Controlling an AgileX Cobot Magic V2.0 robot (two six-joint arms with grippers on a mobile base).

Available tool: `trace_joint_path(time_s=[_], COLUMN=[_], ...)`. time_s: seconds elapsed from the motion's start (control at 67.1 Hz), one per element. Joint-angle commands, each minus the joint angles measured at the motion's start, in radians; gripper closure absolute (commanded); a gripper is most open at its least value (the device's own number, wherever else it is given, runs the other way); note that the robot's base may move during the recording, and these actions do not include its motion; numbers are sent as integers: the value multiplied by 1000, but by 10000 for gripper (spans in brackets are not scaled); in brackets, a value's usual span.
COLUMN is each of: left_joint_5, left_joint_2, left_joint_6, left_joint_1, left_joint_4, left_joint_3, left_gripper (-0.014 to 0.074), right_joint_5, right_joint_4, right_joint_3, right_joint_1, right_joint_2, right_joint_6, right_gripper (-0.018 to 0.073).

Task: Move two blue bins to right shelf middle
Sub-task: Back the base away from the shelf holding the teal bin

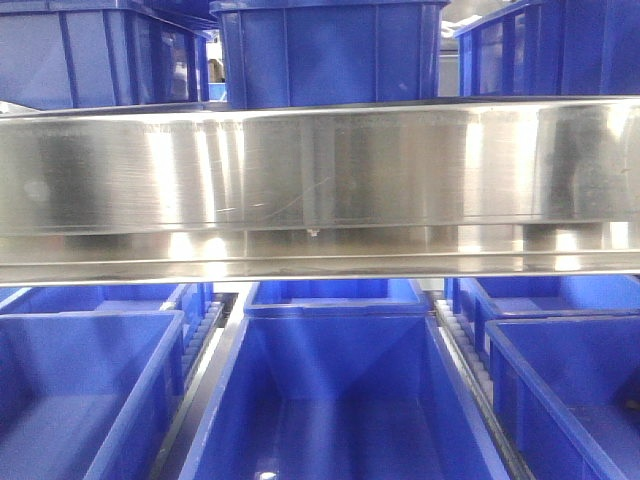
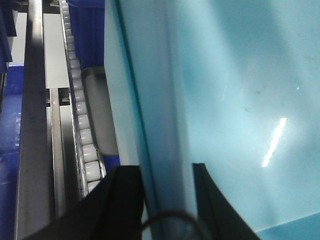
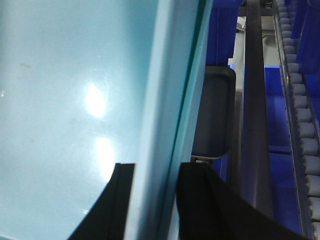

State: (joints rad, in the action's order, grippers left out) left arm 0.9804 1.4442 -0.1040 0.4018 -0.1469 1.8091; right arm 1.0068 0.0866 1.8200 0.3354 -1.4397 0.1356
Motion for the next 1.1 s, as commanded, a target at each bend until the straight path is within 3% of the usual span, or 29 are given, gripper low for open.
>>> trace_joint_path(time_s=[0.0, 0.655, 1.088], left_joint_5=[-64, -64, -141], left_joint_2=[-21, -15, -1], left_joint_6=[21, 21, 21], left_joint_1=[1, 1, 1], left_joint_4=[-51, -51, -51], left_joint_3=[18, 18, 18], left_gripper=[707, 707, 707], right_joint_5=[-79, -80, -99], right_joint_4=[-20, -20, -20], right_joint_3=[12, 11, 11], right_joint_1=[-3, -3, -3], right_joint_2=[9, 3, -5], right_joint_6=[4, 4, 4], right_gripper=[713, 713, 713])
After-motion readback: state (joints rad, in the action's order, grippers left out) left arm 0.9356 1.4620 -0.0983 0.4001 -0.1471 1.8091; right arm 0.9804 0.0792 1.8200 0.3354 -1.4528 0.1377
